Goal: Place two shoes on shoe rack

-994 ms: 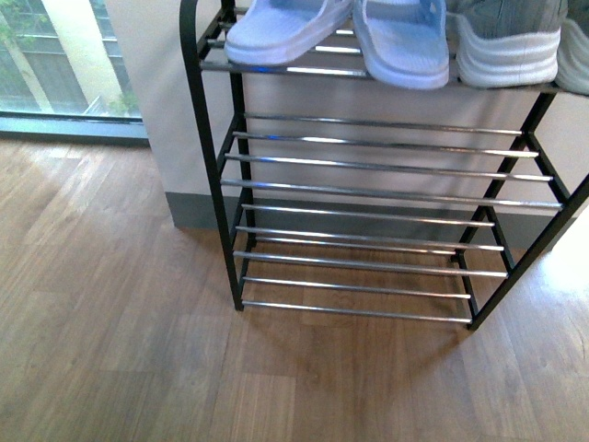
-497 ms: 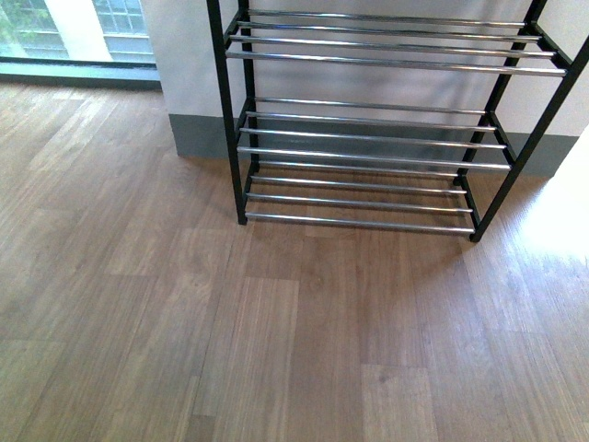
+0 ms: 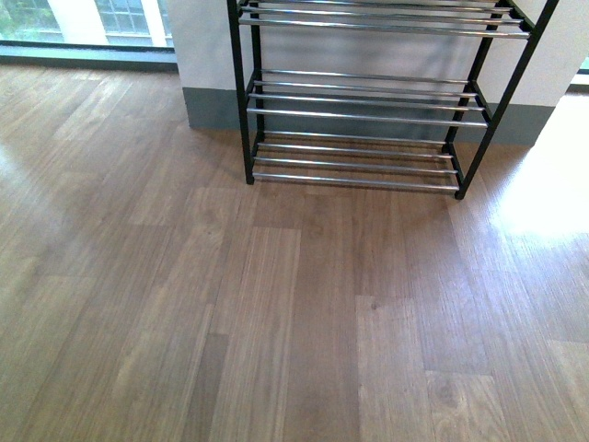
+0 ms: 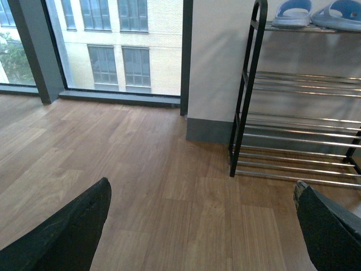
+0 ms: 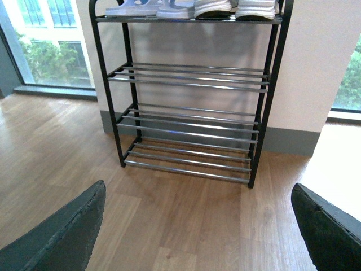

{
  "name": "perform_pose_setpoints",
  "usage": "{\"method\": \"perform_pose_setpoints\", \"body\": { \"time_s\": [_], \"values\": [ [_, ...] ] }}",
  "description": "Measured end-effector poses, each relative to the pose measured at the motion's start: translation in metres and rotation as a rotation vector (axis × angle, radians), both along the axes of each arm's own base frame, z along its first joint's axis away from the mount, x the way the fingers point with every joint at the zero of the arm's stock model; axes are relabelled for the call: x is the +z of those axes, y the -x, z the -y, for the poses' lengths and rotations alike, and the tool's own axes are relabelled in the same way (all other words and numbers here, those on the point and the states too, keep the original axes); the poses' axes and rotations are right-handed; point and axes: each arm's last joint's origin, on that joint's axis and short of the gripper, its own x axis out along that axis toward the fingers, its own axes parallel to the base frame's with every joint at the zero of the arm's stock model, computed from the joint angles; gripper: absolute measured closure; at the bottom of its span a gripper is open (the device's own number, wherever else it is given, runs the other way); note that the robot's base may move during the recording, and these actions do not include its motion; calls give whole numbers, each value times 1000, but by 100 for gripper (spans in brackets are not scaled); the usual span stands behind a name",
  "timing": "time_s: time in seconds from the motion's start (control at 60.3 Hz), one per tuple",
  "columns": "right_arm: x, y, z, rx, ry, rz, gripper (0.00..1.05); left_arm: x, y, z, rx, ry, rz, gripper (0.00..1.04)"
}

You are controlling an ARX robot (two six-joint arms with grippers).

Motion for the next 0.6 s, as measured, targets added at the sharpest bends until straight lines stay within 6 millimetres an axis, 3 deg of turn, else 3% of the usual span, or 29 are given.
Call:
{"method": "perform_pose_setpoints", "body": {
  "time_s": [0.597],
  "values": [
    [0,0,0,0,0,0,9,0,0,0,0,0,0,9]
  ]
}}
